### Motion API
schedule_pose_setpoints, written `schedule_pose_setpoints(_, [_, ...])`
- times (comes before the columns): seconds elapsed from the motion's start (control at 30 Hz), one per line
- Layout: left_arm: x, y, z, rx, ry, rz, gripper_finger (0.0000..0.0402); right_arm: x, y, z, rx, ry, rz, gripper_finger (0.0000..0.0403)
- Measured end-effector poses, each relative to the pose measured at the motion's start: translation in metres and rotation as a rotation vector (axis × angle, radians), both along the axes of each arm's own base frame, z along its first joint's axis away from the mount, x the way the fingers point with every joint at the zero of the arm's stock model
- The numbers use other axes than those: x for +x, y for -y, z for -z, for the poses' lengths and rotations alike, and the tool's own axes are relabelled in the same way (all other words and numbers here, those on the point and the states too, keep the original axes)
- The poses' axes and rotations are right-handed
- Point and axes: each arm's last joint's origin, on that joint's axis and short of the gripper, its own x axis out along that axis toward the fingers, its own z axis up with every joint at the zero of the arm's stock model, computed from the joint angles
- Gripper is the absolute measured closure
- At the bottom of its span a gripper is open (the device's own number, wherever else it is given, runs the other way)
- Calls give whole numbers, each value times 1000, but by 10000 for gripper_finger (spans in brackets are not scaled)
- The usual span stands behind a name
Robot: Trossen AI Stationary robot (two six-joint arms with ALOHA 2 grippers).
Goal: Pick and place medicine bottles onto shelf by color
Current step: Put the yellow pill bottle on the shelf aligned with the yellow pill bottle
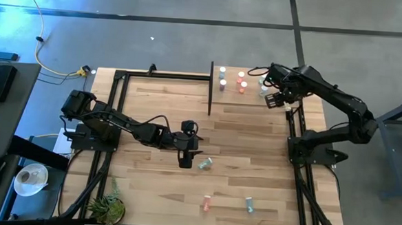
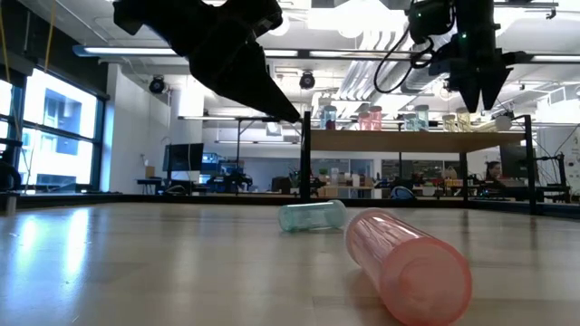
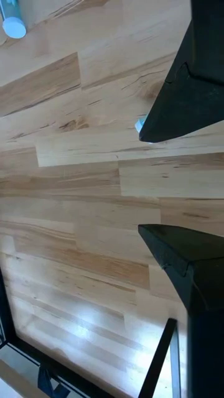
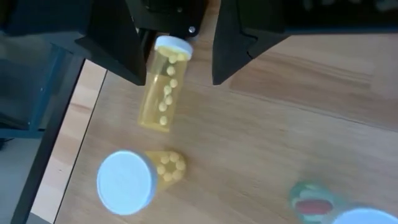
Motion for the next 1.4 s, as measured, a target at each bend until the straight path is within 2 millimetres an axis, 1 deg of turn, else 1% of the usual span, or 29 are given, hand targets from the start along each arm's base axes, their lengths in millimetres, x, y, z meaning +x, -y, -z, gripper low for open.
schedule_pose_setpoints(0.2, [0, 0, 0, 0, 0, 0, 186, -4, -4, -2, 31, -3, 24, 227])
schedule_pose_setpoints(0.43, [0, 0, 0, 0, 0, 0, 185, -15, -13, -10, 15, 19, 54, 226])
schedule_pose_setpoints(0.53, [0, 0, 0, 0, 0, 0, 186, -18, -19, -14, -25, 32, 66, 226])
schedule_pose_setpoints(0.77, [0, 0, 0, 0, -4, 0, 186, -12, -35, -17, -87, 53, 54, 226])
schedule_pose_setpoints(0.83, [0, 0, 1, 1, -8, 0, 185, -10, -41, -11, -94, 45, 45, 226])
schedule_pose_setpoints(0.9, [-1, 0, 1, 1, -12, 0, 186, -11, -48, 1, -81, 5, 33, 226])
schedule_pose_setpoints(0.97, [-1, 0, 1, 1, -16, 0, 186, -15, -54, 13, -109, -47, 19, 226])
schedule_pose_setpoints(1.03, [-1, 0, 1, 1, -15, 0, 185, -17, -61, 20, -142, -61, 20, 226])
schedule_pose_setpoints(1.17, [0, 0, 1, 1, -8, 0, 185, -22, -71, 25, -219, -49, 21, 226])
schedule_pose_setpoints(1.27, [0, 0, 0, 0, 0, 0, 186, -27, -75, 28, -258, -33, 28, 226])
schedule_pose_setpoints(1.4, [0, 0, 0, 0, 1, -1, 185, -33, -78, 39, -319, 0, 54, 226])
